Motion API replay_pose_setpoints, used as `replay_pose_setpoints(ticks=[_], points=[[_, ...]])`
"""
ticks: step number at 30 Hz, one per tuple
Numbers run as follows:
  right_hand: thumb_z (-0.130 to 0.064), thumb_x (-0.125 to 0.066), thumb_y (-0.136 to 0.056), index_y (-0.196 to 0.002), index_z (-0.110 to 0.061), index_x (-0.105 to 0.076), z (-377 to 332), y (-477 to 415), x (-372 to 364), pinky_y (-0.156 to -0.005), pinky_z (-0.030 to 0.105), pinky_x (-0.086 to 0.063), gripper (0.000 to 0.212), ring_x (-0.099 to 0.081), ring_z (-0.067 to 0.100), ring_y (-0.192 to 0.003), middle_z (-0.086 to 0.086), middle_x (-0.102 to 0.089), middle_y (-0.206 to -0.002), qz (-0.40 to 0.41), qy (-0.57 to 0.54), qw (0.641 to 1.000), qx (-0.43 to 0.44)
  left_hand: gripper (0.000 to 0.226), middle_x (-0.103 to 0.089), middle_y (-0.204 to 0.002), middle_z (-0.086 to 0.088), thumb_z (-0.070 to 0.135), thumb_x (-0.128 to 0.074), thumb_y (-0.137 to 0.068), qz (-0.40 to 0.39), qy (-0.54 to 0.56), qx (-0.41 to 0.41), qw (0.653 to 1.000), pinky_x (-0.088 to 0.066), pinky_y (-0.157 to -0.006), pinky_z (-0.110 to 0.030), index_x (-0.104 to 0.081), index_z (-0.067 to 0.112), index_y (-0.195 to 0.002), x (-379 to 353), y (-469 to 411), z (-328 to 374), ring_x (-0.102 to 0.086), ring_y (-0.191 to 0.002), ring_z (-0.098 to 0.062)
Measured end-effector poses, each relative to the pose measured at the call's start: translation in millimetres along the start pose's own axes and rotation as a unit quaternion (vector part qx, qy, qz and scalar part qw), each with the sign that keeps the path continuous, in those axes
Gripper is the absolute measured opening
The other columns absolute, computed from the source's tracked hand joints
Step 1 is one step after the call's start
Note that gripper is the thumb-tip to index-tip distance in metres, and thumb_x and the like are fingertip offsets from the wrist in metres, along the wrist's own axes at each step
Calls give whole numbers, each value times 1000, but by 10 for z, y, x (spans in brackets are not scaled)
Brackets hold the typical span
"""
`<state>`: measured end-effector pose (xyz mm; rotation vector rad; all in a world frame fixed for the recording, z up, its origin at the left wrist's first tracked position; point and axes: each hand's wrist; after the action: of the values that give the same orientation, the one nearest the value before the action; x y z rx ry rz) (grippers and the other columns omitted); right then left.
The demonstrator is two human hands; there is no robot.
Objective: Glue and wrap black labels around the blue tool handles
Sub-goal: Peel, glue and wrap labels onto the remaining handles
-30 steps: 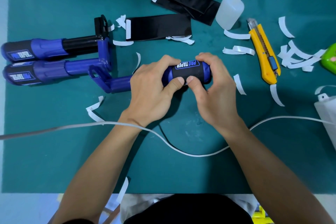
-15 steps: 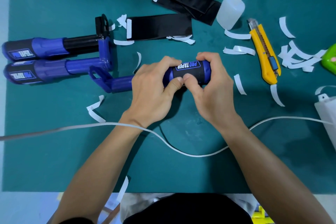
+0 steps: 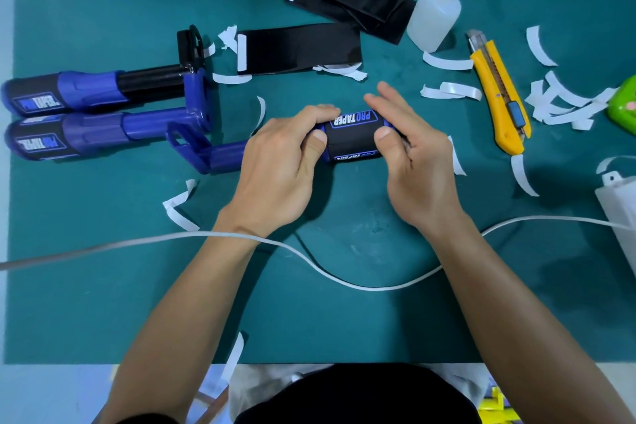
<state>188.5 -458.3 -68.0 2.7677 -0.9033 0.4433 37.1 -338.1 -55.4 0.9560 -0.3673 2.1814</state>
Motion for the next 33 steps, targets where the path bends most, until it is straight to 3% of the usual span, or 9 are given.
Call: replay_pose_setpoints(ticks=[2,6,11,17,21,23,27,31,33], points=[[-12,-51,-104,-142,-14,-62,-8,2,-12,-120,31,-39,40,-43,-4,-143,0,-49,-157,5,-4,1000,-6,34,-73,-126,9,35,-44,-110,13,-3,-5,1000,-42,-89,-30,-66,22,-133,-22,4,17,-64,-100,-23],[-22,-68,-97,-136,-14,-65,-63,18,-85,-112,27,-45,39,-52,5,-136,-1,-55,-151,31,40,999,5,44,-74,-102,8,55,-51,-99,29,-63,8,998,-34,-80,-28,-66,22,-123,-103,-21,130,-60,-87,-21],[-13,-63,-101,-136,-10,-64,-58,15,-76,-114,24,-41,35,-51,9,-137,5,-55,-151,30,73,996,27,32,-74,-101,8,43,-53,-103,24,-36,-1,999,-30,-78,-28,-66,24,-125,-64,-19,94,-50,-82,-15],[-8,-53,-104,-144,-11,-60,-67,15,-31,-115,12,-29,41,-40,-3,-140,5,-50,-157,5,59,998,13,32,-73,-99,6,38,-51,-104,-14,-32,15,999,-33,-77,-31,-65,25,-130,15,-26,102,-52,-82,-19],[-6,-49,-105,-144,-12,-60,-49,-4,27,-122,30,-36,41,-42,6,-146,3,-50,-157,-14,35,999,2,33,-73,-104,6,36,-50,-104,-42,-35,16,998,-41,-81,-36,-63,26,-133,63,-29,83,-55,-85,-22],[-5,-49,-105,-144,-12,-61,-48,-3,48,-122,33,-36,41,-43,6,-146,2,-51,-155,-18,29,999,0,34,-73,-110,6,33,-49,-104,-61,-32,16,998,-44,-84,-38,-61,28,-136,98,-25,73,-56,-89,-21],[-10,-55,-102,-138,-15,-66,-54,-27,66,-117,34,-42,38,-49,1,-141,-2,-57,-150,-13,8,1000,-21,37,-65,-138,15,23,-50,-108,-111,-21,8,994,-46,-100,-37,-56,29,-144,202,-44,11,-61,-117,-21],[-37,-77,-84,-122,-23,-64,-163,1,-152,-95,14,-46,42,-60,0,-110,-16,-62,-122,43,49,997,-29,45,-54,-151,20,19,-55,-108,-149,-31,-14,988,-43,-107,-37,-50,31,-151,272,-55,-7,-57,-128,-19],[-41,-80,-79,-116,-22,-58,-183,6,-269,-83,15,-43,47,-56,6,-96,-16,-55,-107,61,98,993,-10,50,-53,-153,20,20,-60,-105,-148,-43,-18,988,-40,-106,-30,-48,31,-152,267,-49,-6,-55,-128,-16]])
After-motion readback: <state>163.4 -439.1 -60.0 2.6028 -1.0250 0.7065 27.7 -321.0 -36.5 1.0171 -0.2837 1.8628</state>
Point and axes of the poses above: each hand's wrist, its own y-axis away from the middle knuckle, its own x-axis out of the back of the hand, z = x × y
